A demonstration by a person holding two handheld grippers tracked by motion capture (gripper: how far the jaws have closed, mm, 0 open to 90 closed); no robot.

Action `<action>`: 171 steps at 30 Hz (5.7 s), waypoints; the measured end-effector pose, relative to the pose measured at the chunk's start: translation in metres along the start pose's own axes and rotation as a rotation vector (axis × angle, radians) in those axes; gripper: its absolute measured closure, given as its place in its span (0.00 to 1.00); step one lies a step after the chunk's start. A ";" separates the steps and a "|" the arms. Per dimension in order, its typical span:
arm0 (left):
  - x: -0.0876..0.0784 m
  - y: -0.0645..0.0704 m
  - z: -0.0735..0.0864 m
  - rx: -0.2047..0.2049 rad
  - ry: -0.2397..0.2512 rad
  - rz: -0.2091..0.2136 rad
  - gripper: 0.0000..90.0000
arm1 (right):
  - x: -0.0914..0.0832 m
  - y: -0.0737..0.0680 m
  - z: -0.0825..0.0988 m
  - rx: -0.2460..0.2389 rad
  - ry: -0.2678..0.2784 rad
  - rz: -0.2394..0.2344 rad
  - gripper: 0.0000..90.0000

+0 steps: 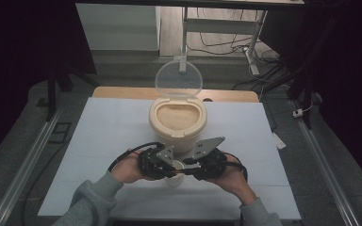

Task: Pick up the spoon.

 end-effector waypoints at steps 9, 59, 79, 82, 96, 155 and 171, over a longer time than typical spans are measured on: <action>-0.009 -0.010 -0.003 -0.042 0.093 -0.067 0.88 | -0.014 0.018 -0.001 0.100 0.096 0.137 0.57; -0.015 -0.014 -0.013 -0.083 0.270 -0.202 0.88 | -0.015 0.027 0.000 0.451 0.360 0.293 0.59; -0.016 -0.010 -0.014 -0.037 0.252 -0.255 0.89 | -0.023 0.018 -0.019 0.491 0.521 0.216 0.85; -0.016 -0.010 -0.014 -0.026 0.246 -0.265 0.89 | -0.023 0.016 -0.022 0.473 0.526 0.205 0.88; -0.020 -0.007 -0.017 -0.050 0.286 -0.228 0.86 | -0.029 0.012 -0.027 0.423 0.579 0.183 0.92; -0.050 -0.031 0.158 -0.604 0.384 -0.329 0.23 | -0.109 0.044 -0.010 0.434 0.753 0.364 0.92; -0.045 -0.032 0.160 -0.612 0.370 -0.311 0.23 | -0.121 0.049 -0.008 0.431 0.770 0.397 0.92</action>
Point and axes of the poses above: each handheld gripper's, and its own axes: x roughly forward along the jaws, z roughly out of its underside, y roughly to its right, the point moved 9 cm from there along x, roughly forward along the jaws, and after that the axes turned 8 degrees about -x, right-handed, at the moved point
